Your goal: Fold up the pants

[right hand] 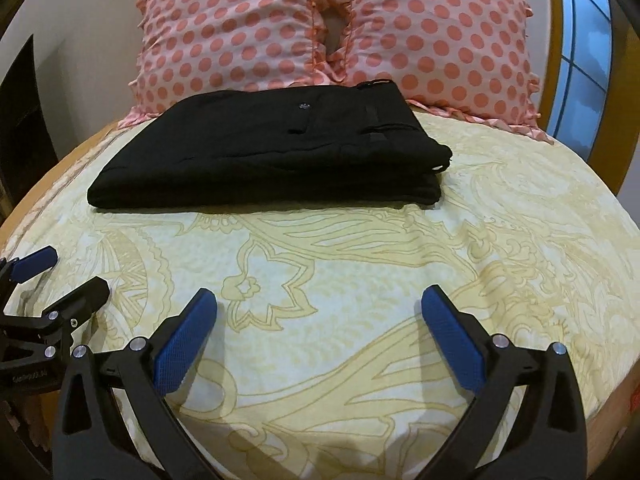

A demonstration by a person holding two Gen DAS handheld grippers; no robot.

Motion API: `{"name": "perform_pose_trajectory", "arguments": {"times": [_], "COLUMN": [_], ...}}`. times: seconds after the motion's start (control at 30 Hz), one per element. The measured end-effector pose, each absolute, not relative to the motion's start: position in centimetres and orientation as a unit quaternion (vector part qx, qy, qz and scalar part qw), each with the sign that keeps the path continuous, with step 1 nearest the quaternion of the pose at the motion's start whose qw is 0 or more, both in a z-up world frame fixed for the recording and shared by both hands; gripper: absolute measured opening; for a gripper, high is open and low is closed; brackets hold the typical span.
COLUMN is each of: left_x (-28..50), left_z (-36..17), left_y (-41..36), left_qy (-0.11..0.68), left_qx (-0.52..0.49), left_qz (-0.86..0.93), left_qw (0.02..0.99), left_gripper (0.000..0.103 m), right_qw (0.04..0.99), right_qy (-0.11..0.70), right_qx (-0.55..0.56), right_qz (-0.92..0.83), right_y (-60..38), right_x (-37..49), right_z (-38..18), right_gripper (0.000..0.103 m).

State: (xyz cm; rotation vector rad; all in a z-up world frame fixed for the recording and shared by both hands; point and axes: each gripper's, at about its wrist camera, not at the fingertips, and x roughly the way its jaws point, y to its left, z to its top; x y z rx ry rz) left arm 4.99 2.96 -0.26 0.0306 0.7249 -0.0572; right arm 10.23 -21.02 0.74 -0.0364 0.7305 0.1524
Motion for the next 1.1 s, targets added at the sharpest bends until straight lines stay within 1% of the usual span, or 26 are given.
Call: {"name": "perform_pose_trajectory", "arguments": {"times": [0.2,1.1], "left_x": [5.05,5.05], "left_z": [-0.24,-0.22], "left_y": [2.94,2.96], "left_qy": [0.352,0.351], "left_qx": [0.013,0.013], "left_qz": [-0.021,-0.022], "left_qw": [0.936,0.936], "left_gripper": [0.101,0.101], "right_qw": [0.937,0.937], "right_qy": [0.344,0.343], "right_qx": [-0.011,-0.011], "right_qz": [0.057,0.058], "right_y": [-20.87,-20.95], "right_x": [9.75,9.75], "right_z": [0.62,0.60], "right_gripper": [0.102,0.102]}}
